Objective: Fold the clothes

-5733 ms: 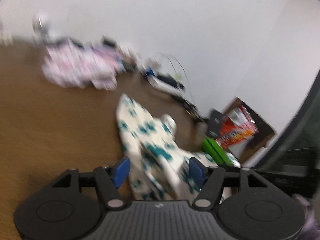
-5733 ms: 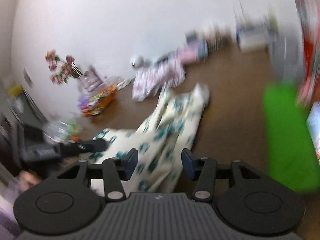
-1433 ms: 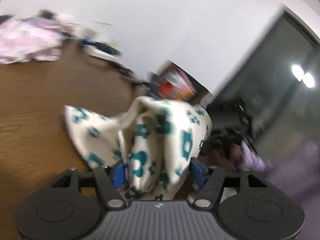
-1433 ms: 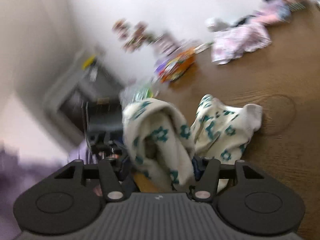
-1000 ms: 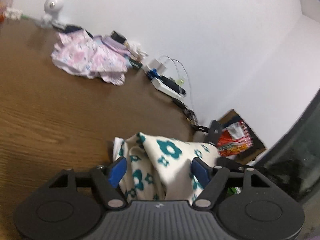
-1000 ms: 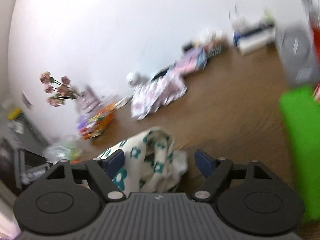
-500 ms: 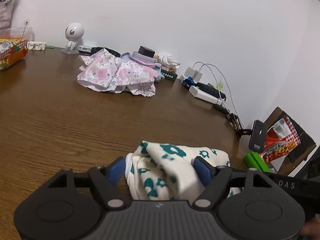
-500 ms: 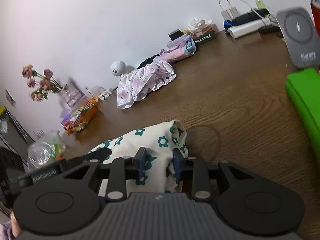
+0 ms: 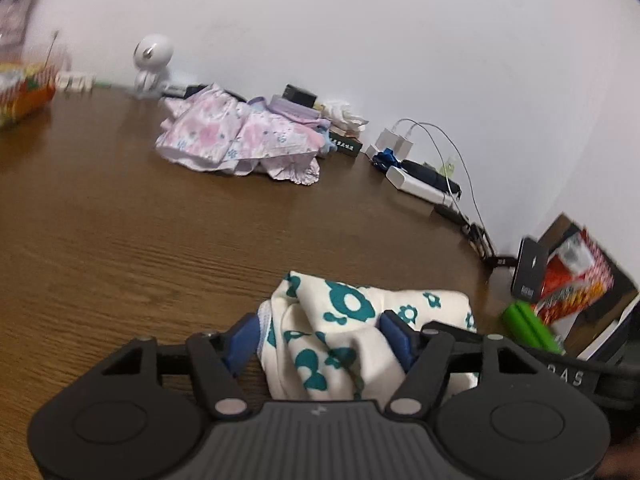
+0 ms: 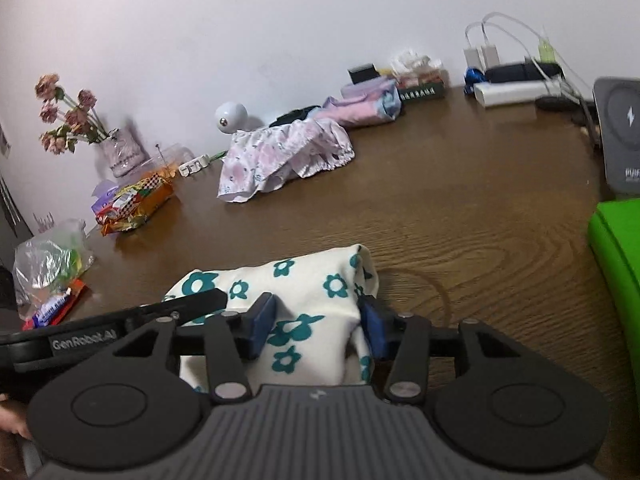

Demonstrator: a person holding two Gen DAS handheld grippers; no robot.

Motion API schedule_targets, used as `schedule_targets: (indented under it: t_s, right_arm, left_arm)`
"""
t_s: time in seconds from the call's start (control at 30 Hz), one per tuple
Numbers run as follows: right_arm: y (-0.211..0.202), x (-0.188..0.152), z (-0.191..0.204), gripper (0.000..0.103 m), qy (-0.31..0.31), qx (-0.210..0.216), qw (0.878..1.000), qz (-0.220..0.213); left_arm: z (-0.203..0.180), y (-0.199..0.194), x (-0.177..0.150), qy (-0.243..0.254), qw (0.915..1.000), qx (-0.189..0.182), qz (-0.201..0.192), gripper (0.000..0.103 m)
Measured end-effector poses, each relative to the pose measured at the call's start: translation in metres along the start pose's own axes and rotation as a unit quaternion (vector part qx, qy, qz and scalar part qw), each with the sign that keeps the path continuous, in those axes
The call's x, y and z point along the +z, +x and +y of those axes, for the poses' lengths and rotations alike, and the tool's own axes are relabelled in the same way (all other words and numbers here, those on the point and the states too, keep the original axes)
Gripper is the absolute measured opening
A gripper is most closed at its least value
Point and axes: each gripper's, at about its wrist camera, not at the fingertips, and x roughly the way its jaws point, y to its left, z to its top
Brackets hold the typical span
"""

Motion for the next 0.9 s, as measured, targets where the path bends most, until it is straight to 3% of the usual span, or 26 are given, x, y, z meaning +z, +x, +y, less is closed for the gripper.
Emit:
schedule_targets:
  t_s: [0.13, 0.27, 0.4, 0.43, 0.5, 0.6, 0.63, 0.67, 0.7, 0.77, 0.9]
  right_arm:
    - [-0.030, 0.004, 0.003, 0.053, -0.006, 0.012, 0.999, -0.031]
    - [-0.059, 0.001, 0.013, 0.052, -0.050, 0.009, 0.997, -0.051]
    - [-0.049, -0.006, 0.023, 0.035, -0.075, 0.010, 0.997, -0.028]
    - [-0.042, -0.008, 0.024, 0.033, -0.076, 0.003, 0.997, -0.022]
    - [-0.032, -0.010, 0.019, 0.016, -0.055, -0.001, 0.998, -0.015]
    - [-0.027, -0.006, 0.006, 0.017, -0.016, 0.014, 1.000, -0.015]
    - [-0.032, -0.004, 0.004, 0.020, -0.011, 0.020, 0.999, -0.024]
    - [-0.040, -0.004, 0.005, 0.032, -0.015, 0.023, 0.999, -0.034]
    - [-0.049, -0.004, 0.005, 0.059, -0.022, 0.025, 0.998, -0.045]
    - [-0.063, -0.011, 0.011, 0.091, -0.059, 0.028, 0.996, -0.052]
    - [-0.069, -0.033, 0.021, 0.093, -0.156, 0.038, 0.986, -0.038]
  left_arm:
    - [-0.006, -0.029, 0.005, -0.019, 0.9993, -0.010, -0.031, 0.067]
    - [-0.018, -0.058, 0.006, 0.022, 0.9984, -0.002, -0.053, 0.069]
    - [-0.034, -0.056, -0.008, 0.062, 0.9971, 0.022, -0.038, 0.065]
    - [-0.036, -0.051, -0.012, 0.071, 0.9966, 0.023, -0.035, 0.061]
    - [-0.036, -0.041, -0.016, 0.076, 0.9963, 0.021, -0.034, 0.051]
    - [-0.032, -0.031, -0.013, 0.062, 0.9970, 0.017, -0.041, 0.052]
    - [-0.032, -0.033, -0.012, 0.062, 0.9967, 0.023, -0.047, 0.056]
    - [-0.032, -0.037, -0.011, 0.061, 0.9963, 0.029, -0.053, 0.060]
    - [-0.031, -0.042, -0.012, 0.064, 0.9960, 0.028, -0.056, 0.068]
    - [-0.029, -0.055, -0.016, 0.079, 0.9955, 0.009, -0.050, 0.072]
    - [-0.023, -0.074, -0.035, 0.136, 0.9884, -0.059, -0.035, 0.080]
